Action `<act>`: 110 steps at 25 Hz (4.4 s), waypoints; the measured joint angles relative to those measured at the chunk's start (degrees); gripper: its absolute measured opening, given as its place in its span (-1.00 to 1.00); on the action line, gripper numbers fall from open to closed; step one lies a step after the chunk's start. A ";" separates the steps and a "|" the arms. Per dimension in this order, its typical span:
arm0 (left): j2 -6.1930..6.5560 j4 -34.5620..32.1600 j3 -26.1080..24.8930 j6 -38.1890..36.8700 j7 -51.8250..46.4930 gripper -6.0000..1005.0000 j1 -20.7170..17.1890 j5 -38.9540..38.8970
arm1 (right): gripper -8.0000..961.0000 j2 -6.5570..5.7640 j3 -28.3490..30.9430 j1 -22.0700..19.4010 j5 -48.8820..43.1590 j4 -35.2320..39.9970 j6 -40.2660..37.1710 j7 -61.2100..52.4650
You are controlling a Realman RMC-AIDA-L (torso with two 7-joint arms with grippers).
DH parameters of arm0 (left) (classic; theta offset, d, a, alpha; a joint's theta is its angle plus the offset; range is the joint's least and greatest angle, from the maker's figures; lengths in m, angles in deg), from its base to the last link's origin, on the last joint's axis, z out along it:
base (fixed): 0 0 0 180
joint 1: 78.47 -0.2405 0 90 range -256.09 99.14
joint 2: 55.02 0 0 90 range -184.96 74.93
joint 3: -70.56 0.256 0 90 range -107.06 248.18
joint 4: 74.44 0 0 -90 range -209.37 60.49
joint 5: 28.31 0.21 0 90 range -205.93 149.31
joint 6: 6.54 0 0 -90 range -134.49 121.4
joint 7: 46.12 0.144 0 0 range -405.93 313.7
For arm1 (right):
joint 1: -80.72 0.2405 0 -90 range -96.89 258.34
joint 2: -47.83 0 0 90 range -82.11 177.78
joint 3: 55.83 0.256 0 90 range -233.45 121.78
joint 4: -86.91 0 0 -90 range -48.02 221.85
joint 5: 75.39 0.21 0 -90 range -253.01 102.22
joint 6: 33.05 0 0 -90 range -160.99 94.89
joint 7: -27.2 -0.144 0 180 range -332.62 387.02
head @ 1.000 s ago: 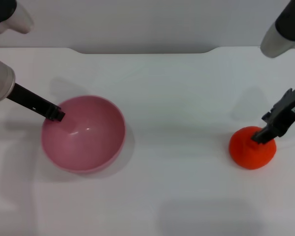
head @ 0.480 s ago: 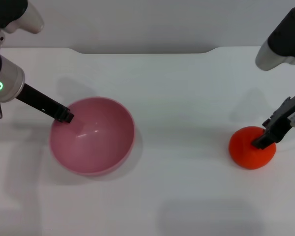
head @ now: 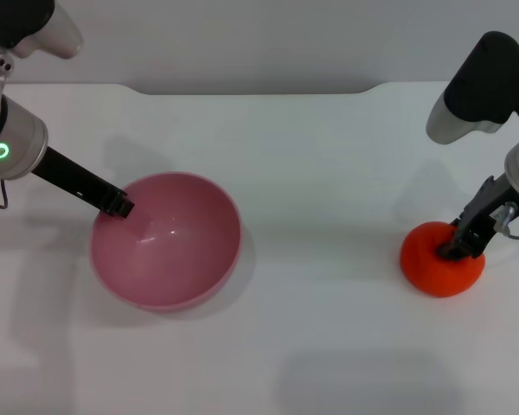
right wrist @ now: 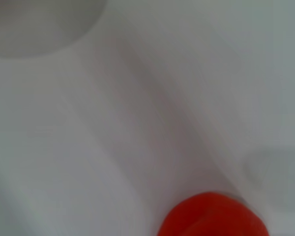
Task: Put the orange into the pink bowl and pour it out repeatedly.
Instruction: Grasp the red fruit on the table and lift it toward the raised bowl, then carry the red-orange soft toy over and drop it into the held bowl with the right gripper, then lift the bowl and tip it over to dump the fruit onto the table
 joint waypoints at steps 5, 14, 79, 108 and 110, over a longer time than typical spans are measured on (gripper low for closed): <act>0.04 -0.03 -0.16 0.01 0.12 -0.91 0.06 0.00 | -0.01 0.00 -0.03 0.00 -0.01 0.03 0.01 0.02; 0.08 0.19 -0.05 -0.02 0.28 -0.91 0.14 -0.02 | -0.64 -0.03 1.06 -0.30 -0.02 6.81 -1.22 -0.87; -1.18 0.60 1.72 1.38 1.01 -0.91 2.75 -0.29 | -0.02 1.31 -10.68 -10.07 22.84 26.71 31.65 5.47; -1.58 -3.80 28.27 42.32 2.02 -0.91 -7.19 -4.49 | -0.02 0.40 -1.14 -22.39 156.89 -37.44 7.35 112.91; -1.58 -4.54 30.17 46.23 2.10 -0.91 -9.08 -2.83 | -0.02 0.40 -0.94 -22.19 157.46 -38.42 7.21 112.87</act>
